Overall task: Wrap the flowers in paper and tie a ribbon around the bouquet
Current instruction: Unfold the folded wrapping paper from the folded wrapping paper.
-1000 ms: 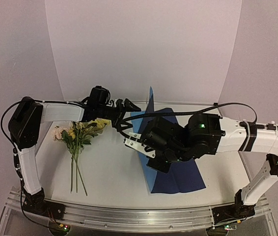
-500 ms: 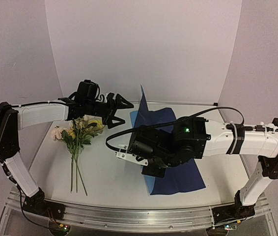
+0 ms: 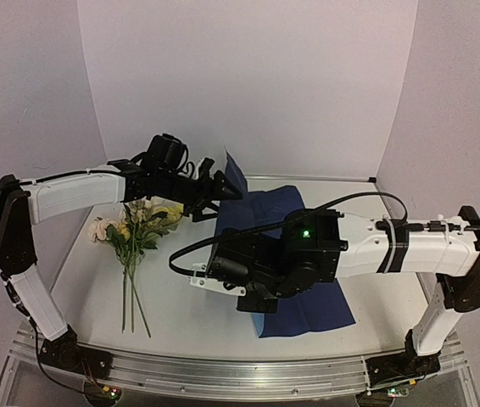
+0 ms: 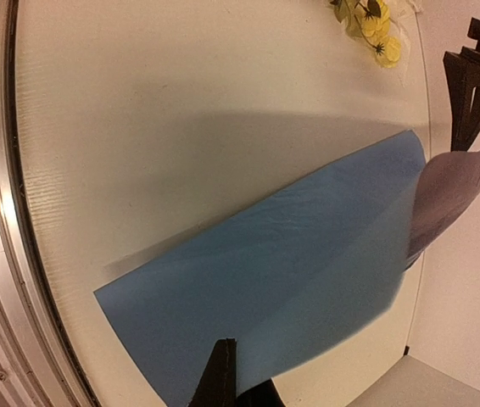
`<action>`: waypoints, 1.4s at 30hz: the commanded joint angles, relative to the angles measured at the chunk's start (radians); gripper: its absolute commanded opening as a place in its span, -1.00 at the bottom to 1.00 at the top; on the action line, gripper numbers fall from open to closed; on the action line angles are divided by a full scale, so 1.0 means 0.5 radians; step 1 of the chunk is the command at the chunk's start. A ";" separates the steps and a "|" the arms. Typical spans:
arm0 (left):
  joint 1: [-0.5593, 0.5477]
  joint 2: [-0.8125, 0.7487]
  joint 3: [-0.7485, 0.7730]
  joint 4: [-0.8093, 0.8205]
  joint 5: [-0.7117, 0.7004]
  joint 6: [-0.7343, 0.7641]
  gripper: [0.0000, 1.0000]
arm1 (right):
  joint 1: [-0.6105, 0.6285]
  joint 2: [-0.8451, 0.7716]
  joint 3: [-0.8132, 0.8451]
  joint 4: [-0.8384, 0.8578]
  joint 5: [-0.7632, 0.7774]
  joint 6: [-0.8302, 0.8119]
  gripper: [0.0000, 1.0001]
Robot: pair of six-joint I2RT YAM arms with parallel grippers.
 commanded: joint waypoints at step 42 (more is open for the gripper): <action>0.295 -0.184 -0.568 -0.759 -0.651 0.729 -0.92 | -1.257 -0.257 -1.081 0.672 -0.662 1.940 0.60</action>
